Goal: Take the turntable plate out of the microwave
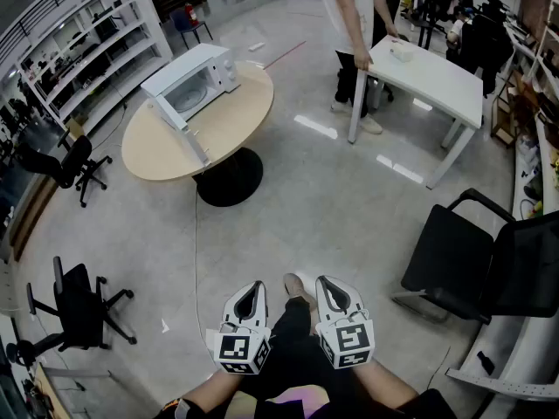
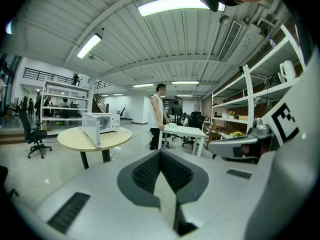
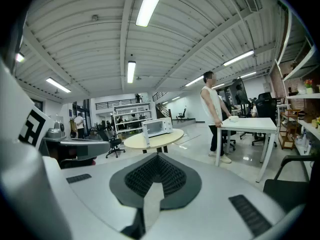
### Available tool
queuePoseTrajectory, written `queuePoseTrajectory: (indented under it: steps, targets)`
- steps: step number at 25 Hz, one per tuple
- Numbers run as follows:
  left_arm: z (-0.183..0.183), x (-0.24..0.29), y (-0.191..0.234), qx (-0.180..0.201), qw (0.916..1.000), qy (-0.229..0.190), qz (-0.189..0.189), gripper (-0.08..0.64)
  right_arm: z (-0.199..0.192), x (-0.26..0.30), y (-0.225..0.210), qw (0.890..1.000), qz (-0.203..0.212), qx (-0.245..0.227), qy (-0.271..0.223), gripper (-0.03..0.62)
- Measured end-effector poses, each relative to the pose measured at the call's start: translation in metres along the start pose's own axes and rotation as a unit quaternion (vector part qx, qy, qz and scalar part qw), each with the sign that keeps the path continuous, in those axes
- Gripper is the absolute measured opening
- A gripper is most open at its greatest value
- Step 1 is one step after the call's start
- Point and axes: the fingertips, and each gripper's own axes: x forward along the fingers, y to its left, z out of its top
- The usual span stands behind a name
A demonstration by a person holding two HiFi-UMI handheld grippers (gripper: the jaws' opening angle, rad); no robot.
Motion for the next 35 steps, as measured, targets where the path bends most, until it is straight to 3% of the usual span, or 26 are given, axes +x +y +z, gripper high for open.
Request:
queuePoseTrajectory:
  steps: [6,19,26,35]
  targets:
    - [0.003,0.028,0.008,-0.008,0.9999,0.006,-0.006,0.046,0.006,0.026,-0.008,1.000,0.003,-0.006,0.013,0.014]
    - [0.028,0.143,0.096,-0.042,0.9989,0.020,0.003,0.046,0.042,0.172,-0.035,0.999,0.008,-0.010,0.052,0.015]
    - [0.074,0.220,0.132,-0.054,0.9983,-0.009,-0.019,0.047,0.088,0.250,-0.057,0.996,-0.004,-0.052,0.077,0.015]
    - [0.122,0.286,0.226,-0.069,0.9954,-0.062,0.023,0.046,0.139,0.355,-0.050,0.990,0.022,-0.101,0.098,0.015]
